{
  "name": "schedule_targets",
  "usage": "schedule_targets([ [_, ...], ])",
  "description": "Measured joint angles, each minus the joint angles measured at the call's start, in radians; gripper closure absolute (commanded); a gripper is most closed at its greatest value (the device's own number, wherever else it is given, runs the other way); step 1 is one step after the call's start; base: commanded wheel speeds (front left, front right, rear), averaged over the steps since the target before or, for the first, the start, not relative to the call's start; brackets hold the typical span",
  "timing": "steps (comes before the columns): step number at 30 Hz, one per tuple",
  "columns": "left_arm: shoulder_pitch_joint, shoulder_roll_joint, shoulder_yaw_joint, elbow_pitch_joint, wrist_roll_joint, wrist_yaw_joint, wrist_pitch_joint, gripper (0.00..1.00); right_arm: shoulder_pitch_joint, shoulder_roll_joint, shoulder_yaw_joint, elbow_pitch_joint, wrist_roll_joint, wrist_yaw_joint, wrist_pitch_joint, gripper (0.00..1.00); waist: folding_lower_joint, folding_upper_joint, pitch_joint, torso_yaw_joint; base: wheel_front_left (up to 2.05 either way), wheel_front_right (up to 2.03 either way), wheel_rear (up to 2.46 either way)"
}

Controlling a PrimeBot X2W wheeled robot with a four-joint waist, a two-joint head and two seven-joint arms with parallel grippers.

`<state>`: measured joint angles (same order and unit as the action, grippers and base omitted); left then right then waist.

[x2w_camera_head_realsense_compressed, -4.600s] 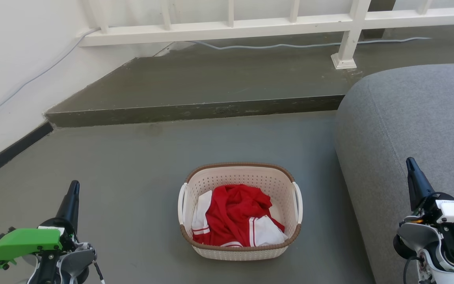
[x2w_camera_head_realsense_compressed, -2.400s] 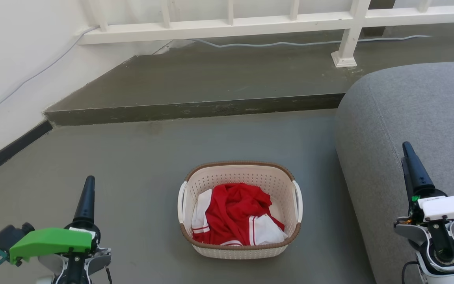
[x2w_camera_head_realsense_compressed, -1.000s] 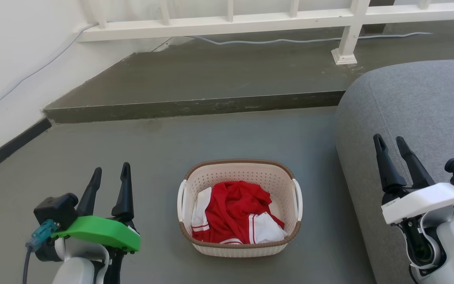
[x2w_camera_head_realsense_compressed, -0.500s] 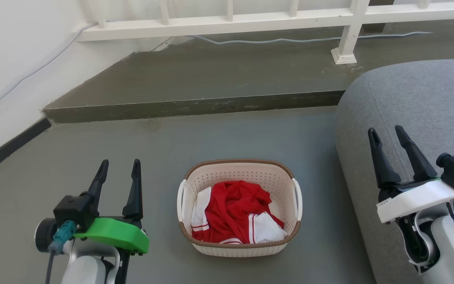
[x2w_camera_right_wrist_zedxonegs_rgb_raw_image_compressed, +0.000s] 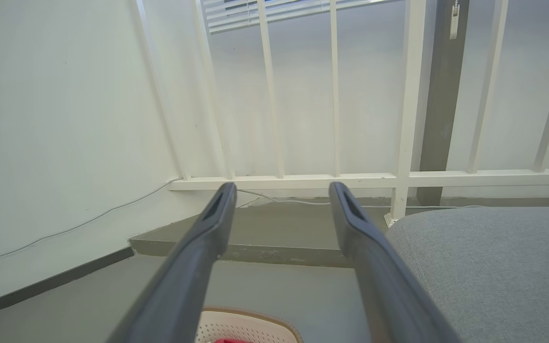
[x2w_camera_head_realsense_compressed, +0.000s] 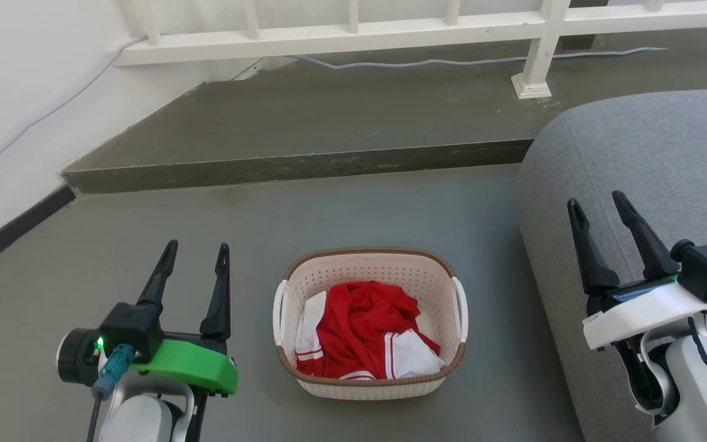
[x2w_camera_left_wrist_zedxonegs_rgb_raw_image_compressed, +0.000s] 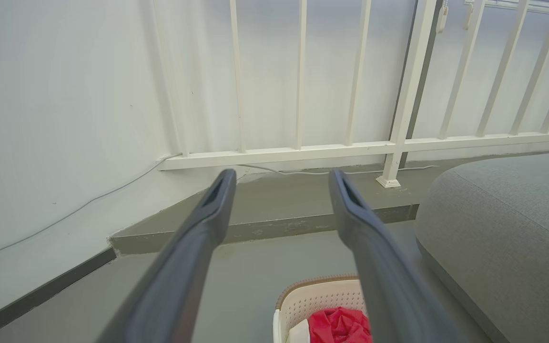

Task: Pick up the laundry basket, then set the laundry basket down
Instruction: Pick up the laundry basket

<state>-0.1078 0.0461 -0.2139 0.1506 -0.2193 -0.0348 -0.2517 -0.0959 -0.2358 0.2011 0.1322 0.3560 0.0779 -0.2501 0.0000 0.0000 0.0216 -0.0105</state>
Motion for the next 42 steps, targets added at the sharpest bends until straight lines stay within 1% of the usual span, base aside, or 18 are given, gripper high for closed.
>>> schedule_targets([
  [11, -0.001, 0.0, 0.004, -0.002, 0.001, 0.0, 0.0, 0.0, 0.0, 0.014, -0.017, 0.001, -0.013, 0.009, 0.0, 0.0, 0.0, 0.0, 0.004, -0.008, 0.0, 0.0, 0.0],
  [22, -0.014, -0.001, 0.003, -0.022, 0.002, 0.003, 0.0, 0.0, 0.0, 0.017, -0.031, 0.001, -0.014, 0.019, 0.0, 0.0, 0.0, 0.0, 0.05, -0.019, 0.0, 0.0, 0.0],
  [30, -0.042, -0.001, -0.009, -0.035, -0.006, 0.016, 0.0, 0.0, -0.024, 0.017, -0.044, 0.0, -0.014, 0.026, 0.0, 0.0, 0.0, -0.0001, 0.116, -0.03, 0.0, 0.0, 0.0],
  [37, -0.085, -0.001, -0.014, -0.035, -0.006, 0.028, 0.0, 0.0, -0.059, 0.017, -0.059, 0.004, -0.013, 0.028, 0.0, 0.0, 0.0, 0.0, 0.198, -0.042, 0.0, 0.0, 0.0],
  [39, -0.102, -0.002, -0.014, -0.033, -0.005, 0.028, 0.0, 0.0, -0.072, 0.017, -0.06, 0.009, -0.012, 0.036, 0.0, 0.0, 0.0, 0.0, 0.224, -0.045, 0.0, 0.0, 0.0],
  [42, -0.13, -0.002, -0.015, -0.025, -0.004, 0.036, 0.0, 0.0, -0.098, 0.017, -0.061, 0.029, -0.012, 0.036, 0.0, 0.0, 0.0001, 0.0, 0.264, -0.051, 0.0, 0.0, 0.0],
])
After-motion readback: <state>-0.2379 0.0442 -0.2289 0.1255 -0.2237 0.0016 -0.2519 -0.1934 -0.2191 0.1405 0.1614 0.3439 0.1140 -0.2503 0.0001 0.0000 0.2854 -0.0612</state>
